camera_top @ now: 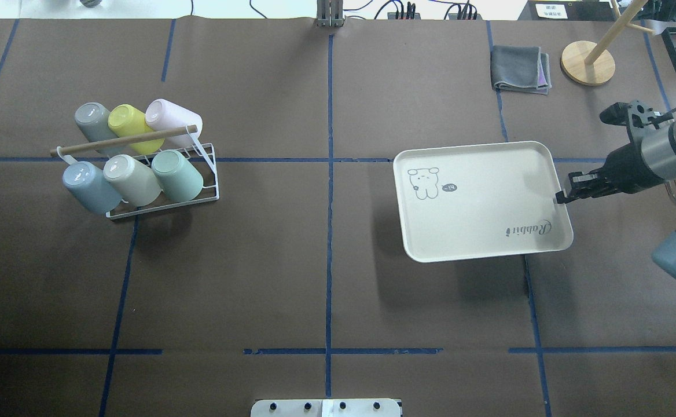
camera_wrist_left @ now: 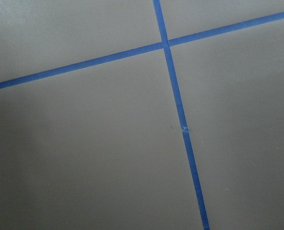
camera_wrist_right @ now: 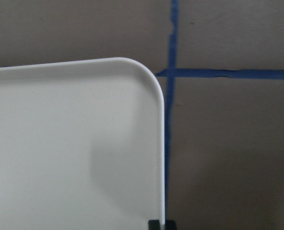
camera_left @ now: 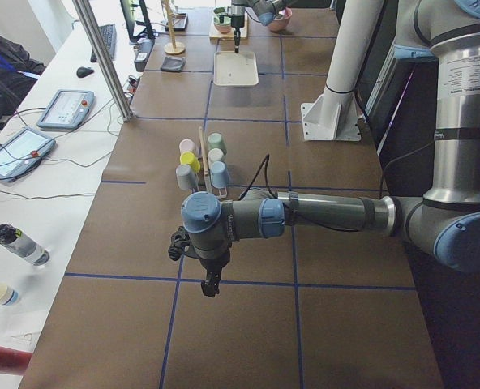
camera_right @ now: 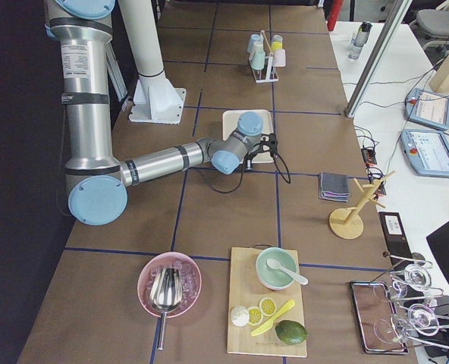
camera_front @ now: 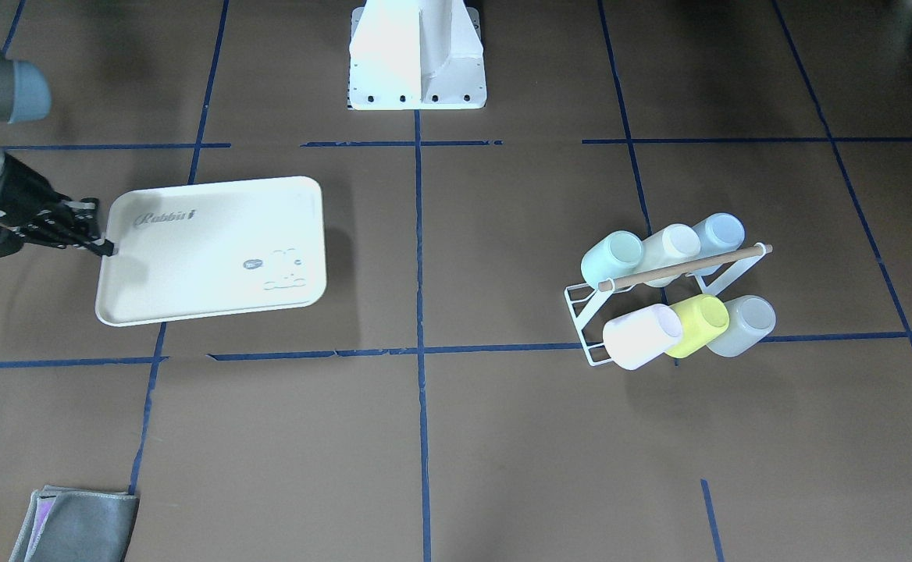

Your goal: Pick up and place green cup on tray

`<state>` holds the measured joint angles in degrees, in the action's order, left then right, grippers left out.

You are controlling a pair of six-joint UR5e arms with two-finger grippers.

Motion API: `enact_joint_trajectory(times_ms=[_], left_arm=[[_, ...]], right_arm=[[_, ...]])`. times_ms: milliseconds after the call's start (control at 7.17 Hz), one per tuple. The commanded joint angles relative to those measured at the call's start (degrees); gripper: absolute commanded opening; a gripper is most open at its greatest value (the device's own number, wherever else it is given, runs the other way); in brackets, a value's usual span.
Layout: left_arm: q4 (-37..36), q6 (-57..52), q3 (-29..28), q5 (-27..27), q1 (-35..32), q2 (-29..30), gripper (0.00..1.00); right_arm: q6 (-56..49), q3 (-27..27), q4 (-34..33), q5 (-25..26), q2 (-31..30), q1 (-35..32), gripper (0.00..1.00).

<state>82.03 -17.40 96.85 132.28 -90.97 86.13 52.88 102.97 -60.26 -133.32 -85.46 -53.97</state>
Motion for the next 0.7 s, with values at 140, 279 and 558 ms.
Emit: enact_joint_trajectory(times_ms=[140,279,558], left_arm=[[0.06,0.0,0.1,0.0,0.0,0.0,1.0],[0.06,0.0,0.1,0.0,0.0,0.0,1.0],[0.06,0.0,0.1,0.0,0.0,0.0,1.0]], right_arm=[[18.3,2.59,-10.05,10.91,12.66,13.83,0.0],[21.1,1.98,-9.97,17.42,13.56,19.28,0.0],[22.96,-1.34,-9.44,20.02,16.02,22.22,0.0]])
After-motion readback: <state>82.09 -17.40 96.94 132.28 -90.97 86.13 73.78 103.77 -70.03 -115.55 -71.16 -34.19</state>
